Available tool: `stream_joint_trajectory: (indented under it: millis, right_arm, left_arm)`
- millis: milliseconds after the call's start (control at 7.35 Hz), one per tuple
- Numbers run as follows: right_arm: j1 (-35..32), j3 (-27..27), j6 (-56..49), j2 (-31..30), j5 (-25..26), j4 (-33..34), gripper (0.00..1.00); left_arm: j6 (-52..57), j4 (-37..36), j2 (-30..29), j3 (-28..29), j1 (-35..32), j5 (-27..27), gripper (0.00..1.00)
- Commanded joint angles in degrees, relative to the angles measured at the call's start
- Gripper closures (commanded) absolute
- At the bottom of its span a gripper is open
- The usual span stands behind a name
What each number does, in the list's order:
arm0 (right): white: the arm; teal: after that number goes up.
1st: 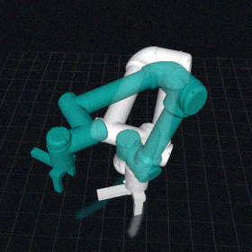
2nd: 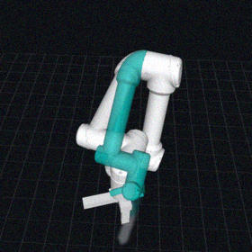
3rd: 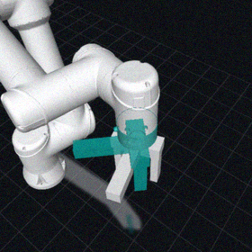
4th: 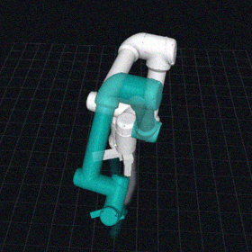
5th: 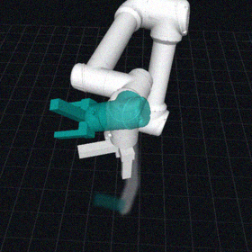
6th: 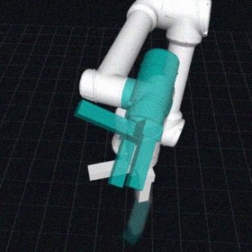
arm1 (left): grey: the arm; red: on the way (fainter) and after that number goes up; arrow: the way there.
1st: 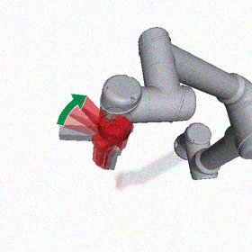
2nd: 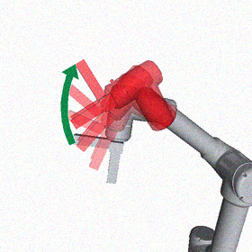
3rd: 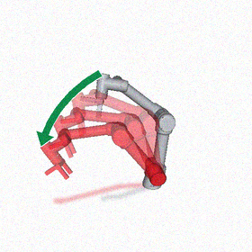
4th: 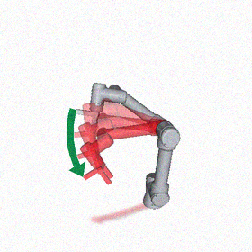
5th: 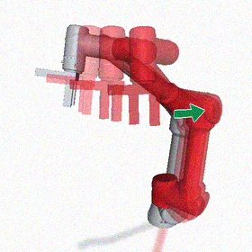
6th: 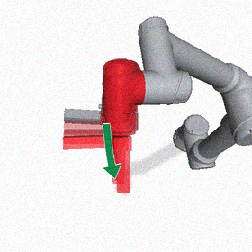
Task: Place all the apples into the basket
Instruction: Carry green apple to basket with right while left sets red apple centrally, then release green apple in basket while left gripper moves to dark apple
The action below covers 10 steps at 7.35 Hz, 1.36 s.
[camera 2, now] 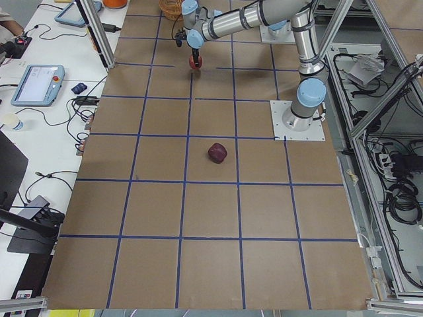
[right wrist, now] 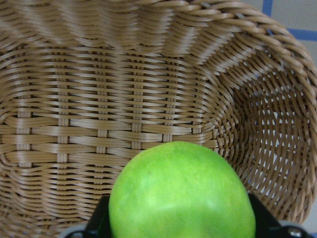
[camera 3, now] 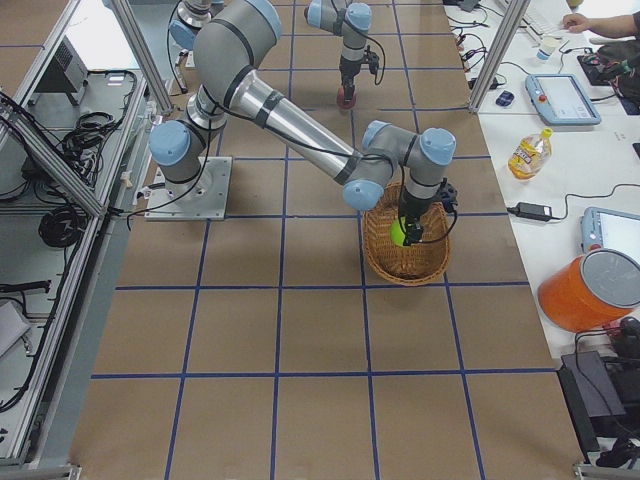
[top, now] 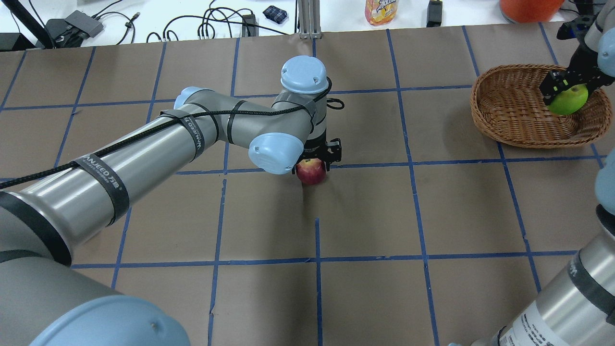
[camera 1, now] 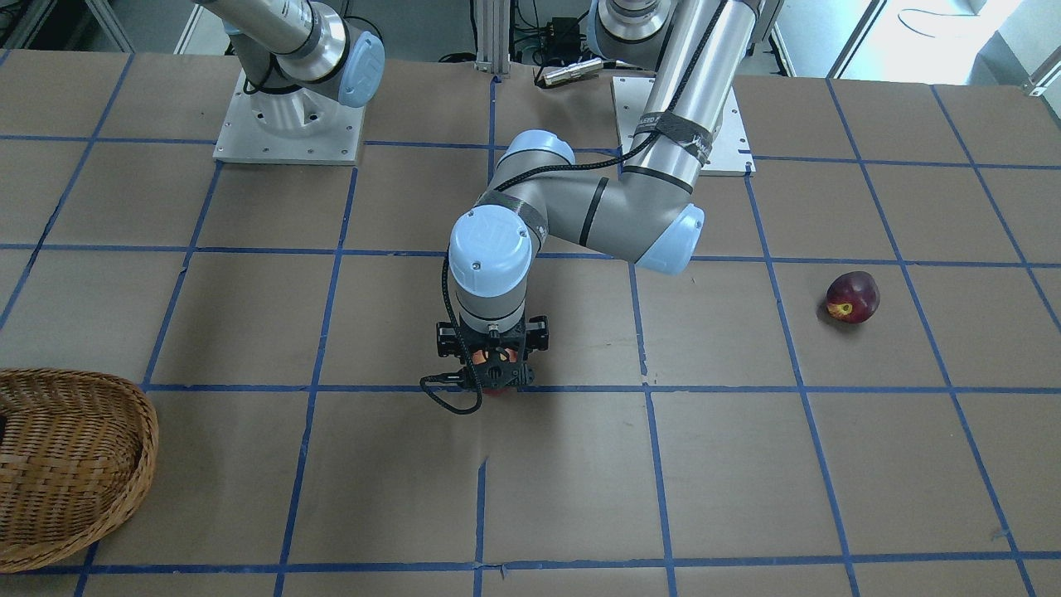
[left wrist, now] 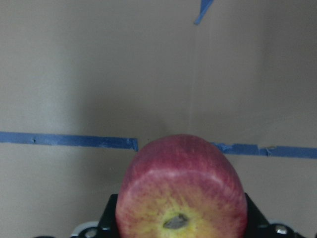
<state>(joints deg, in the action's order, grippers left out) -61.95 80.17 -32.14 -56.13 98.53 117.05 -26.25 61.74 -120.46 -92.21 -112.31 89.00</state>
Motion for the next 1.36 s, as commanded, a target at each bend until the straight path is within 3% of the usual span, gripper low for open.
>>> stream_joint_trajectory:
  millis: [0, 272, 408, 545, 681, 953, 1225]
  right_arm:
    - [1.3, 0.0, -3.0, 2.7, 0.9, 4.2, 1.00]
    - [1.7, 0.2, -3.5, 4.1, 1.5, 5.7, 1.00]
    - [1.7, 0.2, -3.5, 4.4, 1.5, 5.7, 1.00]
    - [1.9, 0.3, -4.0, 4.4, 1.4, 5.6, 0.09]
    - [2.2, 0.3, -4.6, 4.0, 2.0, 4.8, 0.00]
    - [2.2, -0.1, -6.0, 2.8, 5.4, 1.3, 0.00]
    - [1.0, 0.2, -5.0, -2.5, 2.0, -6.6, 0.00]
  left_arm:
    - [0.6, -0.2, 2.1, 1.1, 0.9, -0.1, 0.00]
    - [4.4, 7.8, 7.9, 2.5, 7.6, 0.3, 0.00]
    - [15.8, 15.9, 11.9, 2.6, 12.4, 1.1, 0.00]
    - [23.7, 21.7, 15.4, 1.4, 16.8, 2.1, 0.00]
    - [31.4, 25.8, 18.4, 0.6, 21.0, 4.4, 0.00]
    - [46.0, 27.6, 24.2, -4.9, 28.8, 6.4, 0.03]
    - [59.8, 25.7, 27.5, -10.9, 40.5, 6.4, 0.03]
